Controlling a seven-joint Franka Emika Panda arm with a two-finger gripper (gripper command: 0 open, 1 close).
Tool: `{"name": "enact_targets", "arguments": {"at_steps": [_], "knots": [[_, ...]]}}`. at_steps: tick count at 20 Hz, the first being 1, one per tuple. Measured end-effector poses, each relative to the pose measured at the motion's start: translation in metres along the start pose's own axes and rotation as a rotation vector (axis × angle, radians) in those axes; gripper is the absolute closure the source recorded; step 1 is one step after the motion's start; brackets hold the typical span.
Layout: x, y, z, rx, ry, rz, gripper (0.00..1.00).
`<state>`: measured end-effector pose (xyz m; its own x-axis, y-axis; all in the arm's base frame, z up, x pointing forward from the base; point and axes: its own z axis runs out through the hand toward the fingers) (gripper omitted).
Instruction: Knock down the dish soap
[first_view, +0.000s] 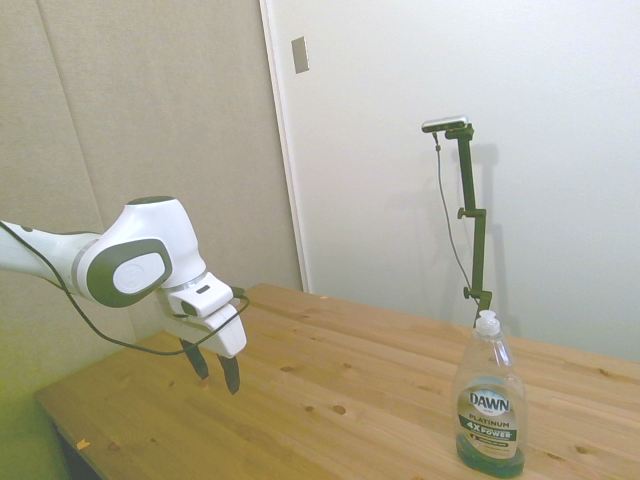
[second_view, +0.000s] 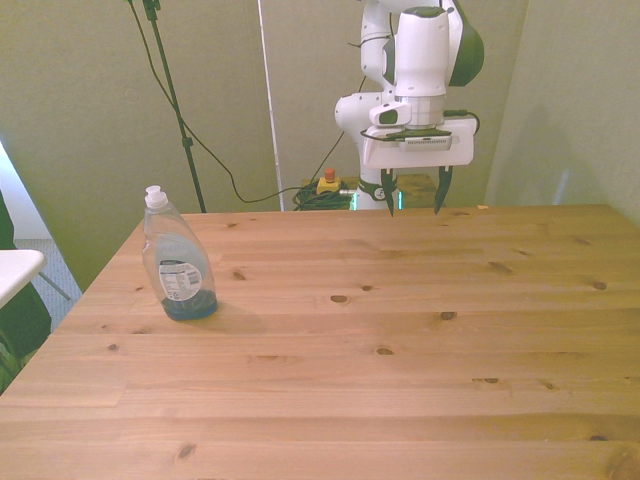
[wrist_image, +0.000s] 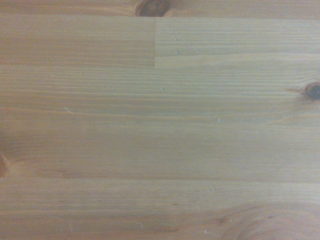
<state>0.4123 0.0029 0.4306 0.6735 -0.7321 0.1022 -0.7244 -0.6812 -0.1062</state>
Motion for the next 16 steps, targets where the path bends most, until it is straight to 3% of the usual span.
{"name": "enact_targets", "arguments": {"at_steps": [4, 5, 16], "knots": [[0.005, 0.005, -0.003, 0.001, 0.008, 0.006, 0.0], [0.011, 0.01, -0.006, -0.001, 0.017, 0.013, 1.0], [0.138, 0.117, -0.043, -0.043, 0.132, 0.172, 1.0]]}}
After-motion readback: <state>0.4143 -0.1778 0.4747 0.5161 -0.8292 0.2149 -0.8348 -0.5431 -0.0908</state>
